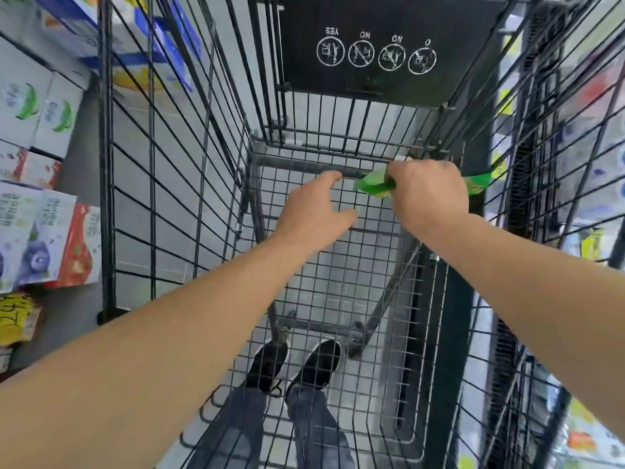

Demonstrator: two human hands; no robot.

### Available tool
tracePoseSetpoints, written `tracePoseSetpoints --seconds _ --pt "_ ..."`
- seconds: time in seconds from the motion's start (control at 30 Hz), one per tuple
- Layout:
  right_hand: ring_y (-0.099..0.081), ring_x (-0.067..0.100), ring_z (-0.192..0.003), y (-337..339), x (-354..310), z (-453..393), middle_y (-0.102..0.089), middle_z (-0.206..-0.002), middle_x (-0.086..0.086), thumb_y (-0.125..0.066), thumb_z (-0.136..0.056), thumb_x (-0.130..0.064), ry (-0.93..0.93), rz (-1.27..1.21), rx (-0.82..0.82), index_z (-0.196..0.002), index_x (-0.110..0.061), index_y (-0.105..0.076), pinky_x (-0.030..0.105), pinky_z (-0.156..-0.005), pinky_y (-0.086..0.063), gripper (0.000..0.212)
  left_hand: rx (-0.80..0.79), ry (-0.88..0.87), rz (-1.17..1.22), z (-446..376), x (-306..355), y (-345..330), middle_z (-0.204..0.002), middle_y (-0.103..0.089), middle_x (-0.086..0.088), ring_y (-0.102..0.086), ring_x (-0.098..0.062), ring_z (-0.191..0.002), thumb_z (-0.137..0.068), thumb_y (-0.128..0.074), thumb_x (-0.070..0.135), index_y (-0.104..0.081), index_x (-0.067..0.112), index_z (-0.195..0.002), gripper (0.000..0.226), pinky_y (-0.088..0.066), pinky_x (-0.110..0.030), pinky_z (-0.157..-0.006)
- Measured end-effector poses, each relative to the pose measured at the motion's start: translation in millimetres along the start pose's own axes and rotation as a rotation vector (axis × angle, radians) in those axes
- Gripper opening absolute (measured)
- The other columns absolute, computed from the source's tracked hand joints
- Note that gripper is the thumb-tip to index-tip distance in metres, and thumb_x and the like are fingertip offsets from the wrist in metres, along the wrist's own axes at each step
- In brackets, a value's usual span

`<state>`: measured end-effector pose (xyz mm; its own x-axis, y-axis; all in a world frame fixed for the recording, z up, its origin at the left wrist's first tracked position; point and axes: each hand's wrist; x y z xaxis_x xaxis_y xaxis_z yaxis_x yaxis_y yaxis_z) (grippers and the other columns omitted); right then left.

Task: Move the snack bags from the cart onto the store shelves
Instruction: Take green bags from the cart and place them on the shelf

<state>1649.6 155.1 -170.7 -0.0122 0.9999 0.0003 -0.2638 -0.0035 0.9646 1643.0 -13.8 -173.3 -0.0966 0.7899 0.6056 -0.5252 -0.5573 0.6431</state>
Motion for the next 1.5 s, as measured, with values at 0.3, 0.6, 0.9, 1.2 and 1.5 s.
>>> tracePoseSetpoints --seconds 0.3,0.6,0.9,1.2,1.5 --pt "-0.059 0.034 -0.082 26 -21 47 -0.062 -0.072 0.002 -0.049 -0.082 -0.019 0.051 -0.453 0.191 -0.084 -0.017 -0.062 0.046 -0.103 -0.032 0.014 -0.203 0.024 0.309 25 -31 3 -0.096 -0.072 -0.003 -0.065 -0.018 -0.087 -0.081 -0.076 0.018 -0.069 0.020 -0.097 0.018 -0.052 -0.031 -0.082" --pt "-0.031 0.027 -0.139 16 -47 92 -0.032 -0.150 0.015 -0.063 -0.086 -0.031 -0.407 -0.714 0.484 -0.143 -0.006 -0.036 0.033 -0.117 -0.023 0.069 -0.245 0.350 0.795 58 -45 13 -0.109 -0.073 -0.006 -0.070 -0.022 -0.101 -0.097 -0.059 0.023 -0.065 0.017 -0.101 0.009 -0.054 -0.045 -0.095" --pt "-0.040 0.013 -0.061 21 -77 159 -0.043 -0.063 -0.005 -0.044 -0.097 -0.031 -0.748 -1.115 0.231 -0.066 -0.016 -0.041 0.034 -0.057 -0.031 0.035 -0.387 0.424 0.980 81 -42 37 -0.116 -0.071 -0.012 -0.071 -0.028 -0.099 -0.098 -0.054 0.026 -0.062 0.009 -0.126 0.033 -0.059 -0.045 -0.078" --pt "-0.036 0.010 -0.055 65 -58 251 -0.041 -0.051 -0.009 -0.052 -0.088 -0.026 -1.053 -1.212 0.650 -0.058 -0.016 -0.041 0.035 -0.059 -0.030 0.033 -0.633 0.200 0.868 132 43 35 -0.120 -0.070 -0.011 -0.068 -0.030 -0.106 -0.095 -0.057 0.028 -0.061 0.014 -0.127 0.035 -0.060 -0.047 -0.075" --pt "-0.050 0.019 -0.065 63 -18 403 -0.054 -0.064 0.004 -0.054 -0.079 -0.038 -1.443 -1.246 0.914 -0.078 0.000 -0.055 0.055 -0.071 -0.051 0.038 -0.800 0.042 0.609 228 122 -57 -0.109 -0.071 -0.016 -0.070 -0.031 -0.092 -0.099 -0.054 0.023 -0.065 0.006 -0.111 0.024 -0.058 -0.055 -0.078"
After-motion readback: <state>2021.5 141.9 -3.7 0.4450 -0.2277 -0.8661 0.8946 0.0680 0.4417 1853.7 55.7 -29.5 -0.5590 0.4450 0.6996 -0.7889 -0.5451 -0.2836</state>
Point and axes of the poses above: each hand's wrist, its own z-axis away from the middle knuckle, its own y-axis out of the back of the hand, x = y × z
